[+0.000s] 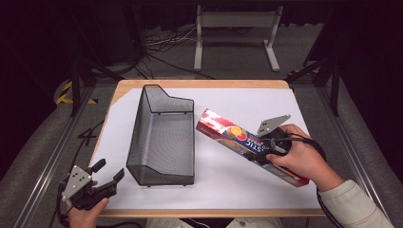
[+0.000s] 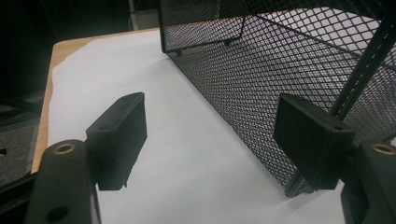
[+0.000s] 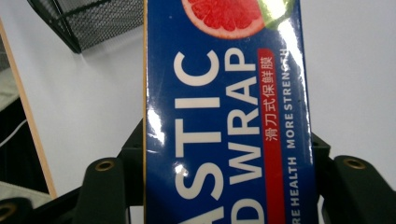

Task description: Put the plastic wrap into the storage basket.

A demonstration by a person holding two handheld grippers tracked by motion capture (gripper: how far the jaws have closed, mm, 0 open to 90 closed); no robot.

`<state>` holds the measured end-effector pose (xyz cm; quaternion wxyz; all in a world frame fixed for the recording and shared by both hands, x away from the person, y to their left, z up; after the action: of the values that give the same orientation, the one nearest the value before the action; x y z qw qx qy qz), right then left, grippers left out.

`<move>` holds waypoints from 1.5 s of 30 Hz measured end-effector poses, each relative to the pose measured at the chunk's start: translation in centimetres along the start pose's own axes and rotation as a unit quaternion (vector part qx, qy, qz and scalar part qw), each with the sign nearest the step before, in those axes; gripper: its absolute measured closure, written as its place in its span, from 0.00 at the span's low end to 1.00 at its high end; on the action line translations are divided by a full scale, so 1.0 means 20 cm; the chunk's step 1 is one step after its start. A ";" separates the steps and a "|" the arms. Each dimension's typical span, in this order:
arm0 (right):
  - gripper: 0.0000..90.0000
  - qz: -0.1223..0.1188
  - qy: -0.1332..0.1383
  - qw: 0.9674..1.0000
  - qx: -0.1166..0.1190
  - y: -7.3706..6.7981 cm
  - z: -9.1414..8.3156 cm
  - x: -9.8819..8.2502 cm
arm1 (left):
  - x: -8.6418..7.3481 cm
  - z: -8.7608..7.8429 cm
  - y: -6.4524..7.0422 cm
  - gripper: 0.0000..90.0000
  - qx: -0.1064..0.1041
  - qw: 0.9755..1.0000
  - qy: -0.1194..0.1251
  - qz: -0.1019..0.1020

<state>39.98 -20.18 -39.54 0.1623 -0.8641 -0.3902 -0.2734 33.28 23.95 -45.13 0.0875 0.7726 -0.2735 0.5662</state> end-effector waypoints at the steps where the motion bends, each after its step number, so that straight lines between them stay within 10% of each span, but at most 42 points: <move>1: 0.44 0.001 0.002 1.000 0.000 0.00 -0.01 0.01 | 0.00 0.00 0.00 0.29 0.000 1.000 0.000 0.000; 23: 0.44 0.055 0.038 0.998 -0.010 -0.08 -0.10 0.22 | 0.00 0.00 0.00 0.29 0.000 1.000 0.002 -0.001; 45: 0.44 0.080 0.004 0.997 -0.021 -0.28 0.07 0.54 | -0.01 -0.02 0.00 0.29 0.004 1.000 0.002 0.001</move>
<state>42.07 -9.53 -33.83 0.1671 -0.8947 -0.3132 -0.2713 32.85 24.22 -45.11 0.0845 0.7715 -0.2722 0.5688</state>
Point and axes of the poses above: each handheld gripper's, and its own axes: z roughly forward along the jaws, x roughly out of its top, y roughly to its right, the point moved 8 cm from there along z, roughly forward along the jaws, and after that the axes turned 12 degrees about z, right-handed, at the moved point
